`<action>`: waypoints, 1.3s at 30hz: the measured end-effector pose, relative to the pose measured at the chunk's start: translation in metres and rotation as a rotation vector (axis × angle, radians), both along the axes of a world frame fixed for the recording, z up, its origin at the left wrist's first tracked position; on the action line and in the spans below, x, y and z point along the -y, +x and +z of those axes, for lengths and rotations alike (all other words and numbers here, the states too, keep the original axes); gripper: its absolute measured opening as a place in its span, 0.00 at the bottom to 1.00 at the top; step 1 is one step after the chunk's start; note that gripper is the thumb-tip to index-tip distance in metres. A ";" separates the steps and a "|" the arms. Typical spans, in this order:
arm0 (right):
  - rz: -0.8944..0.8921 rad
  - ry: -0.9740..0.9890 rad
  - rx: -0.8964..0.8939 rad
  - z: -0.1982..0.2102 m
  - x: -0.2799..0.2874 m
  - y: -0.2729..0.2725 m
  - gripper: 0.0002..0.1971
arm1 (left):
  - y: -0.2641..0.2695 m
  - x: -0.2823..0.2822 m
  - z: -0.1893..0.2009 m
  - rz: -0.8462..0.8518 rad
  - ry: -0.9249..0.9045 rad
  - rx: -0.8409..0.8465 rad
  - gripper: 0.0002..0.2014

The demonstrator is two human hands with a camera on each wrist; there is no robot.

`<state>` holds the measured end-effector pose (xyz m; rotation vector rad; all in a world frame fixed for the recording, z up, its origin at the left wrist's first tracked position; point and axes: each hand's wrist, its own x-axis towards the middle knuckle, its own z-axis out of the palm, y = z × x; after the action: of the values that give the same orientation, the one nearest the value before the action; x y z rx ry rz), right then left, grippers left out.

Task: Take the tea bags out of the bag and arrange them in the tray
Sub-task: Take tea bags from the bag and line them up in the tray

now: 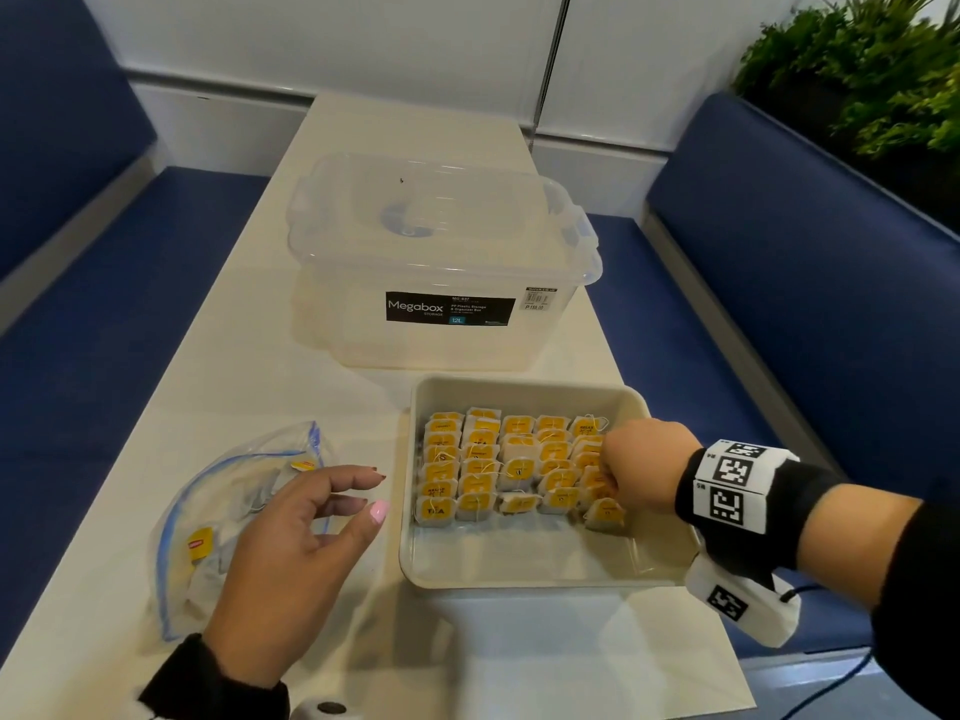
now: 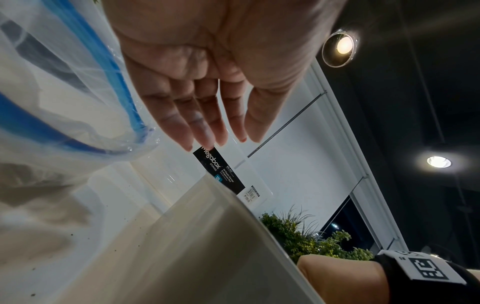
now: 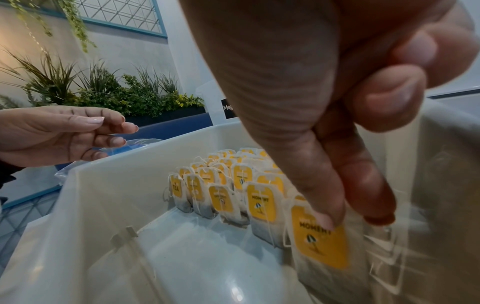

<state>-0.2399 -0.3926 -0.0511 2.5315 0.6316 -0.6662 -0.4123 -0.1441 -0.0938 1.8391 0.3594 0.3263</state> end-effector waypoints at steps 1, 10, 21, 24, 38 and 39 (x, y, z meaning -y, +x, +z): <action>-0.001 -0.002 -0.003 0.001 0.000 0.000 0.08 | 0.000 0.000 0.000 0.000 0.004 0.003 0.16; 0.003 0.329 0.062 0.062 -0.040 -0.031 0.07 | -0.024 -0.055 0.022 0.265 0.267 0.026 0.16; 0.148 0.813 -0.211 -0.006 -0.217 -0.123 0.13 | -0.060 -0.073 -0.010 0.141 0.451 -0.381 0.29; 0.178 0.690 -0.199 -0.028 -0.236 -0.124 0.14 | -0.064 -0.073 -0.009 0.128 0.429 -0.332 0.30; 0.106 0.560 -0.057 -0.039 -0.236 -0.113 0.13 | -0.063 -0.083 -0.012 0.071 0.400 -0.285 0.29; 0.092 0.613 -0.052 -0.037 -0.233 -0.113 0.11 | -0.063 -0.084 -0.012 0.071 0.398 -0.292 0.28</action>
<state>-0.3528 -0.1600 -0.0883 3.0147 1.1031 -0.5691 -0.4749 -0.0597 -0.1057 2.2768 0.5954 0.1846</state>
